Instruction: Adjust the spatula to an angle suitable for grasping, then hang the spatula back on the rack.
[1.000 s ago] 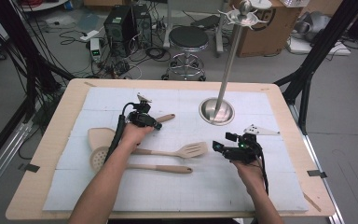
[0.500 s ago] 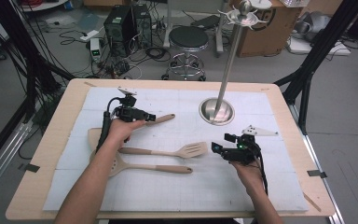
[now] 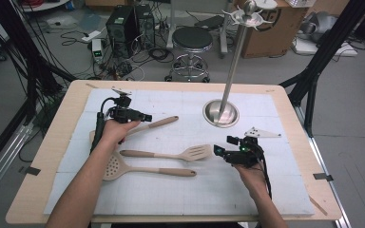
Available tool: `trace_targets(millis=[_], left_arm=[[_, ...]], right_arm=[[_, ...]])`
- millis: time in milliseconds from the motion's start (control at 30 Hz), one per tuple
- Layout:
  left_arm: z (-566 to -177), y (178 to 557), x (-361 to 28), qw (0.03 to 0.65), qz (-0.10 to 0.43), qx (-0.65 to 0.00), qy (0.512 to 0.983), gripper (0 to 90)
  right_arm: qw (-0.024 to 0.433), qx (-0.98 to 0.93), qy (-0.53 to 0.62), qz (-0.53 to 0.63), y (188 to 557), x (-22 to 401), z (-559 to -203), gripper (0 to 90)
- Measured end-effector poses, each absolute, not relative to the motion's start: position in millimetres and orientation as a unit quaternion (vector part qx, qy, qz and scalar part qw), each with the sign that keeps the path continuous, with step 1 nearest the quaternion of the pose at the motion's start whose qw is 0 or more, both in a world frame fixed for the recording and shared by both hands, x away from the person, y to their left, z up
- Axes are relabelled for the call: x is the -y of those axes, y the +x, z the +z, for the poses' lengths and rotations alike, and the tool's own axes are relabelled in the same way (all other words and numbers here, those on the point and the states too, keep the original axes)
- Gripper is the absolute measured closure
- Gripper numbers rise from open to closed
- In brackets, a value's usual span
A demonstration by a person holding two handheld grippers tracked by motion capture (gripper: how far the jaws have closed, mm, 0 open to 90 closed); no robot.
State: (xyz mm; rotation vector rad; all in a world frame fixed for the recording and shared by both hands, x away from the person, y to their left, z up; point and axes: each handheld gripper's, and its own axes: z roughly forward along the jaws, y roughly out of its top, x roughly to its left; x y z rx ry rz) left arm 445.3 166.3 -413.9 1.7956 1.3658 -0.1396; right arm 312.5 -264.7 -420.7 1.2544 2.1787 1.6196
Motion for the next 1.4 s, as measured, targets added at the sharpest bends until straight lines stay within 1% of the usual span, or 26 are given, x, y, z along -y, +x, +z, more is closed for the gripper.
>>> trace_targets(millis=[467, 633, 867, 1033, 1200, 1267, 1400], left_arm=[[-425.0, 450.6, -180.9, 0.406, -0.057, -0.556, 0.723, 51.5], [-426.2, 449.8, -180.1, 0.389, -0.051, -0.549, 0.738, 49.8], [-434.0, 451.3, -177.8, 0.373, -0.068, -0.537, 0.754, 52.8], [-439.2, 450.9, -173.5, 0.345, -0.066, -0.529, 0.772, 55.1], [-439.3, 449.7, -172.5, 0.340, -0.068, -0.521, 0.780, 57.1], [-440.0, 448.5, -170.5, 0.327, -0.065, -0.510, 0.793, 58.2], [-438.5, 445.7, -163.9, 0.314, -0.039, -0.495, 0.810, 58.8]], right_arm=[[0.073, -0.732, 0.416, 0.535, 310.1, 263.1, -422.2, 14.7], [0.074, -0.729, 0.420, 0.536, 309.4, 264.3, -421.4, 14.7], [0.074, -0.731, 0.419, 0.534, 309.4, 264.6, -421.8, 14.7], [0.072, -0.729, 0.422, 0.535, 309.6, 265.4, -422.0, 14.7], [0.069, -0.729, 0.423, 0.534, 309.5, 265.1, -422.1, 14.7], [0.068, -0.727, 0.424, 0.535, 309.7, 265.4, -422.3, 14.7], [0.068, -0.727, 0.423, 0.537, 310.3, 265.9, -422.5, 14.7]])
